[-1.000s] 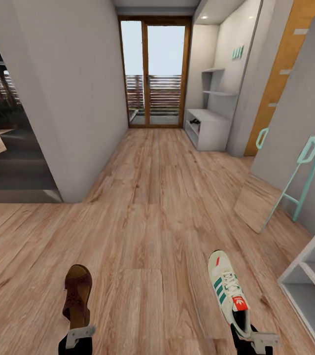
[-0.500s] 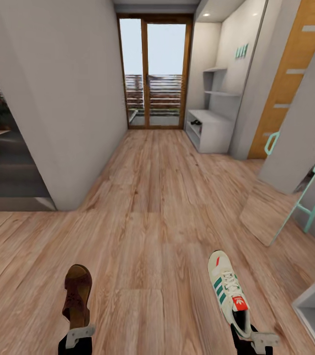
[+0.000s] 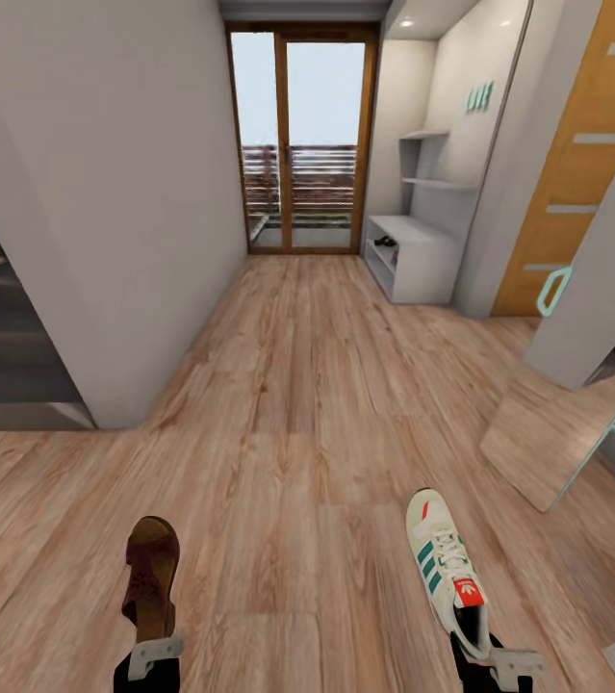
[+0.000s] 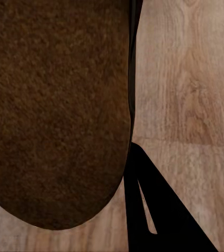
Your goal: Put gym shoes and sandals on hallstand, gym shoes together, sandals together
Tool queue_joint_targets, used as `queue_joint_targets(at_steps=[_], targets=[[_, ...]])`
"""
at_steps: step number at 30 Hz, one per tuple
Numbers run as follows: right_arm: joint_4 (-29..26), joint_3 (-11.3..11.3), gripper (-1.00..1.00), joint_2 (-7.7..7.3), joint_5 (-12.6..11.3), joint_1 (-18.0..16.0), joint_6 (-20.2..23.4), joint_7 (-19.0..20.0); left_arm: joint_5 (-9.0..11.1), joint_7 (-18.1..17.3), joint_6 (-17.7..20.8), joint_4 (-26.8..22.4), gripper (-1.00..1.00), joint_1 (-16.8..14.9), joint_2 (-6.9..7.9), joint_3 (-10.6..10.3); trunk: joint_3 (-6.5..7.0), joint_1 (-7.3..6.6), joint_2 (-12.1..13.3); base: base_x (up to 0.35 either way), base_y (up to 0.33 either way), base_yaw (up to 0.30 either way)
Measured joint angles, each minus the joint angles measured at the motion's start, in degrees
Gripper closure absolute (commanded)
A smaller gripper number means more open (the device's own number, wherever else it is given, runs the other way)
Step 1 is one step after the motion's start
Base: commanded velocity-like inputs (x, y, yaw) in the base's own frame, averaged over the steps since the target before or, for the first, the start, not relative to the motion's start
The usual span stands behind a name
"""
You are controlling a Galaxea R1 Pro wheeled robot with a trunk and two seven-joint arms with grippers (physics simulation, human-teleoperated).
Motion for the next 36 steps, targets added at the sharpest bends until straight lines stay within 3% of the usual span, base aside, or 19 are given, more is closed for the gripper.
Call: queue_joint_targets(at_steps=[36], targets=[[0.0,0.0,1.00,0.00,0.1,0.0,0.0,0.0,0.0,0.0,-0.1,0.0,1.00,0.0,0.01,0.0,0.00,0.00,0.0,0.338,0.020,0.000]])
